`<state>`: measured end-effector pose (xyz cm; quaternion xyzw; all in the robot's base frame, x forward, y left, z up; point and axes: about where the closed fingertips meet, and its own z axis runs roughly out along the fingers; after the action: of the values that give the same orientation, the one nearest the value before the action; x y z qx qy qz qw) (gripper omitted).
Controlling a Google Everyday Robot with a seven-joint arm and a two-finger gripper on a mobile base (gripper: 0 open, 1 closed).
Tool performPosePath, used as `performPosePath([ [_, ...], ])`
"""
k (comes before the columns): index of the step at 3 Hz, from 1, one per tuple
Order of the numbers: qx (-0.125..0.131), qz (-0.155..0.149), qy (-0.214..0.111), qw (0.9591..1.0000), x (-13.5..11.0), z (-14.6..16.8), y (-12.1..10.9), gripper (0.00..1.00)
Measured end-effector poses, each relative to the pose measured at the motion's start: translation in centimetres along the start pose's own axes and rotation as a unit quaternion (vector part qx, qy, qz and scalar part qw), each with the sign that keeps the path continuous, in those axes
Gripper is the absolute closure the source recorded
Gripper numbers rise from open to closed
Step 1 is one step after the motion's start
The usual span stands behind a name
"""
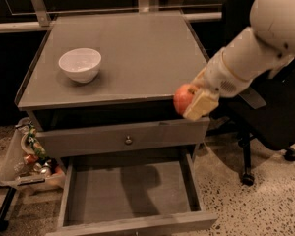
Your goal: Place apple into middle drawer
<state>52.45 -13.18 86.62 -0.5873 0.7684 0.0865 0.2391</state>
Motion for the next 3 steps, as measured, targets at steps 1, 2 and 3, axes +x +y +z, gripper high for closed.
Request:
performPosePath([
  [1, -0.051, 0.032, 0.01, 0.9982, 4.0, 5.9, 3.4, 1.0],
  [2, -0.051, 0.032, 0.01, 0.9982, 4.0, 5.9, 3.4, 1.0],
  [3, -0.072, 0.057, -0.008, 0.9957, 4.9, 10.0, 5.4, 1.0],
])
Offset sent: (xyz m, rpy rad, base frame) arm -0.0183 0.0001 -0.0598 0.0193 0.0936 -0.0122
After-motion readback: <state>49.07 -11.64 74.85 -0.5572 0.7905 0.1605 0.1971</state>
